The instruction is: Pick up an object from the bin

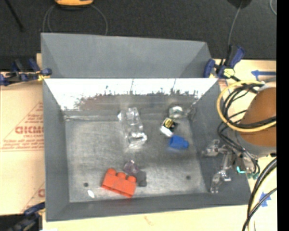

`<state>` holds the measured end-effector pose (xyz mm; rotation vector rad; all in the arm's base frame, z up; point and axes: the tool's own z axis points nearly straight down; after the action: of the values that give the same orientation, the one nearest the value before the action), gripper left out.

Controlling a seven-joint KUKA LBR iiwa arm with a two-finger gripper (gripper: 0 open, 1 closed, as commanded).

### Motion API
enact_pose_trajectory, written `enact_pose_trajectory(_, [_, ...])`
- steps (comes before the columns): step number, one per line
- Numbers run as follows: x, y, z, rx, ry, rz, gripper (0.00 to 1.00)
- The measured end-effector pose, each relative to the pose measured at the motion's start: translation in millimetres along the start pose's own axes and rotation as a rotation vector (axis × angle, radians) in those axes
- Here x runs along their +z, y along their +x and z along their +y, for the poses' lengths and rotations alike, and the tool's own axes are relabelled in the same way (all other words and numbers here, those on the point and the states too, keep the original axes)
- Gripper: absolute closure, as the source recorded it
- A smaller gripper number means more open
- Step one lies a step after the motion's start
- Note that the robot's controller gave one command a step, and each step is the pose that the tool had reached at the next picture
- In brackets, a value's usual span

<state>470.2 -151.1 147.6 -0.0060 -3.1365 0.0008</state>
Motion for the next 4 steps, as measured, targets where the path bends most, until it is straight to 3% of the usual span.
enact_pose_trajectory(1, [65, -74.2, 36, 0.065, -0.003, -0.010, 0.00])
enact_pose_trajectory(2, [45, -149.4, 95, 0.125, -0.004, -0.017, 0.00])
enact_pose_trajectory(3, [70, -159.8, 79, 0.131, -0.002, -0.023, 0.00])
enact_pose_trajectory(4, [66, -160.8, 78, 0.127, -0.001, -0.021, 1.00])
